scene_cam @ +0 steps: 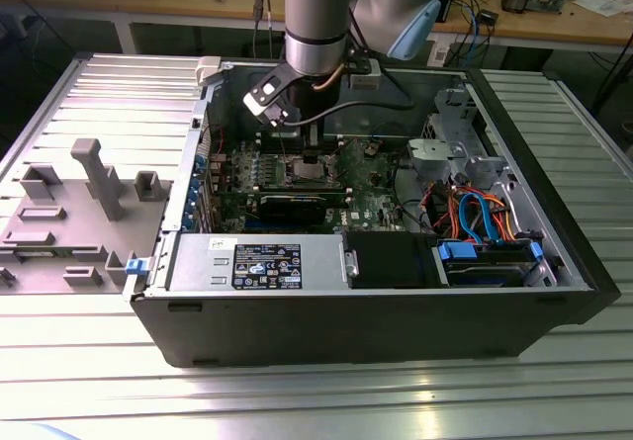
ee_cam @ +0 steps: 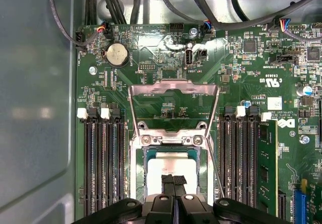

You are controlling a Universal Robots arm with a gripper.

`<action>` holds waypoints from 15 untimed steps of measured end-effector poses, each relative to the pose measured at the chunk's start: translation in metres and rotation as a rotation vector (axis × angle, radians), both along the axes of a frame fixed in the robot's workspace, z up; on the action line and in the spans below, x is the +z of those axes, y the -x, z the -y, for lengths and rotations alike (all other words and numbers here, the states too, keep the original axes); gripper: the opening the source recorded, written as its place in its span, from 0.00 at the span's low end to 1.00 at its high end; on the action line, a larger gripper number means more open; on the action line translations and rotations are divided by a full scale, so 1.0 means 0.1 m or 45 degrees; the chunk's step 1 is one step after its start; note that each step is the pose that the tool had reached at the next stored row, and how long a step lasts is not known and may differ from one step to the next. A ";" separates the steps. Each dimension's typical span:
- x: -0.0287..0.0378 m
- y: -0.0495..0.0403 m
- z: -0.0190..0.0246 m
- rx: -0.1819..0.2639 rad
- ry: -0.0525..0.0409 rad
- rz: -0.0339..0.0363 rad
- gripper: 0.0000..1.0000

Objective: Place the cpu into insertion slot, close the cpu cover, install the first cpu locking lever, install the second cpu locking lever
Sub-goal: 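Close the cpu cover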

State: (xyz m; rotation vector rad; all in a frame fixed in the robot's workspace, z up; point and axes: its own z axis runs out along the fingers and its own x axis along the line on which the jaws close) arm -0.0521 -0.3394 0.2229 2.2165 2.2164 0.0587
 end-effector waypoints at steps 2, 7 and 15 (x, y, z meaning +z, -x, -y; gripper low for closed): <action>-0.001 -0.013 0.000 0.000 0.000 -0.0005 0.11; -0.001 -0.031 -0.001 0.000 0.000 -0.0010 0.11; 0.016 -0.034 -0.001 0.000 0.000 -0.0010 0.11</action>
